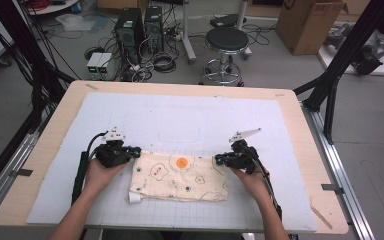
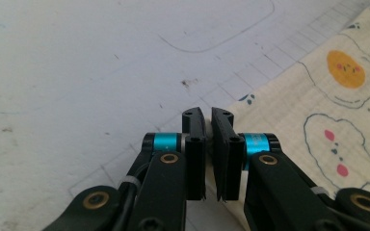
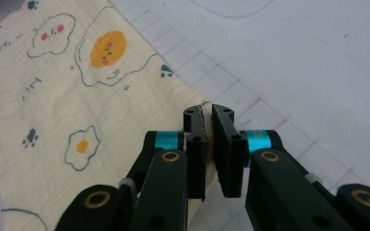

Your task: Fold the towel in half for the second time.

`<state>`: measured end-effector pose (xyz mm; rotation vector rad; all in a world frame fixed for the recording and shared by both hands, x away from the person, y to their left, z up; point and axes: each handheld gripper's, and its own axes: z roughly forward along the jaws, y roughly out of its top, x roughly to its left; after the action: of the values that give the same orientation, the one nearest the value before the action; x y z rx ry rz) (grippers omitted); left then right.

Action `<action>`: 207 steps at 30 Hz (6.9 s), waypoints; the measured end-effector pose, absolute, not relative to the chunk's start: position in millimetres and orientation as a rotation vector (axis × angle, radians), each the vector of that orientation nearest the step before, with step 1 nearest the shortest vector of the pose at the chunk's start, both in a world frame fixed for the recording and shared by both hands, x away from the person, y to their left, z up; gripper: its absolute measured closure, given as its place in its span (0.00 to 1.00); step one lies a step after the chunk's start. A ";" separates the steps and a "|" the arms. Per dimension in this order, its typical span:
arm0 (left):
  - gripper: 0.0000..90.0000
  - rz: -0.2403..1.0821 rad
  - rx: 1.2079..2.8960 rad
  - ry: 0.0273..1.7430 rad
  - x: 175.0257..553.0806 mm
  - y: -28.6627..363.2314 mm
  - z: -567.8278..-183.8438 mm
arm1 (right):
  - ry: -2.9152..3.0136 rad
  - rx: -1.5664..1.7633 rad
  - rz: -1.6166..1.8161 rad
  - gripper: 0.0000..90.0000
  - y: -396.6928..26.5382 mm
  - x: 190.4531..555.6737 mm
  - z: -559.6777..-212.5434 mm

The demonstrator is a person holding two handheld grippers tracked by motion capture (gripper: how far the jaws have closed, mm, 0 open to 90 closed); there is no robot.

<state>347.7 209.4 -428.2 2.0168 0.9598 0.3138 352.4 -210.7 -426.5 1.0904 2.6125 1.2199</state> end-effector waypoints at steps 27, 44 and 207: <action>0.93 0.298 2.007 1.068 386.3 218.5 -428.0 | 2.545 1.349 1.299 0.94 -205.9 408.1 -436.8; 0.93 0.316 1.977 1.005 373.2 222.1 -415.1 | 2.528 1.243 1.360 0.94 -209.8 392.0 -413.9; 0.92 0.253 2.091 0.769 280.5 206.9 -433.6 | 2.727 0.859 1.227 0.87 -196.0 302.8 -433.3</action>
<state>280.5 206.9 -433.6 2.0912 0.7687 0.2527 302.8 -196.0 -433.3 0.8587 2.7266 1.2274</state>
